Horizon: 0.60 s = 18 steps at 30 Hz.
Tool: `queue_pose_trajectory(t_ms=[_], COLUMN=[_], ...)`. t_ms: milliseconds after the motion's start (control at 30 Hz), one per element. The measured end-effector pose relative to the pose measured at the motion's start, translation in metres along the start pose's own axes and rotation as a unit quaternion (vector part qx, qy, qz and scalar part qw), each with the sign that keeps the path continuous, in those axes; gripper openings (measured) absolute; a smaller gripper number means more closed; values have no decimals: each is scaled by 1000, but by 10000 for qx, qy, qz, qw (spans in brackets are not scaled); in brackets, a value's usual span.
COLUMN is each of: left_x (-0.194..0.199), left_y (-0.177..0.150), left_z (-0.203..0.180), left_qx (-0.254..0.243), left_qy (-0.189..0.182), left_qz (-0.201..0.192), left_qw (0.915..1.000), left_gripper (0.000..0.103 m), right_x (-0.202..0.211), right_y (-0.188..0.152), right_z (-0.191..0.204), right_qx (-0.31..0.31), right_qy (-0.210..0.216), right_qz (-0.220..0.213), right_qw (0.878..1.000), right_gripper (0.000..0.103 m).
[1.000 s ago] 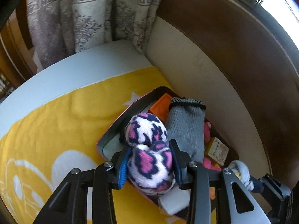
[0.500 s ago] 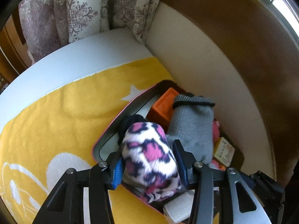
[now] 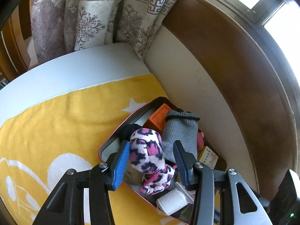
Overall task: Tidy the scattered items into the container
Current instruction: 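Carry the plush and grey ball to the tin and open both tools inside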
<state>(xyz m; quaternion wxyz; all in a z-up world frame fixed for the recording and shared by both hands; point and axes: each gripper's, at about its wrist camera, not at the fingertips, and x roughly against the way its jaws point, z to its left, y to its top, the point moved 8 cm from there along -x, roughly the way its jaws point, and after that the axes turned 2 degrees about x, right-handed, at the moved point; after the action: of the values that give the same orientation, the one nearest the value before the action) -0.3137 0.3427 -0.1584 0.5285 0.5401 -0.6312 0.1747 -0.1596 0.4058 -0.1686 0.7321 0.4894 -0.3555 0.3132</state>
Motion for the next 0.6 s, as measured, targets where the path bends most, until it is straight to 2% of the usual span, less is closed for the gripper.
queue_pose_trajectory(t_ms=[200, 333, 433, 600], left_x=[-14, -33, -46, -41], left_y=[4, 3, -2, -10], left_z=[-18, -24, -19, -11], left_qx=[-150, -302, -314, -153], left_qy=[-269, -220, -10, 57], left_qz=[34, 179, 272, 272], left_qw=[9995, 9991, 9991, 9995], left_gripper=[49, 49, 49, 50], right_x=[5, 11, 15, 22], right_y=[-10, -15, -19, -24], right_z=[1, -1, -1, -2], right_qx=[-18, -73, -109, -202], right_qy=[-51, -96, -130, -183], right_qz=[19, 5, -12, -26], right_qw=[10000, 9999, 9999, 9996], right_gripper=[59, 59, 59, 59])
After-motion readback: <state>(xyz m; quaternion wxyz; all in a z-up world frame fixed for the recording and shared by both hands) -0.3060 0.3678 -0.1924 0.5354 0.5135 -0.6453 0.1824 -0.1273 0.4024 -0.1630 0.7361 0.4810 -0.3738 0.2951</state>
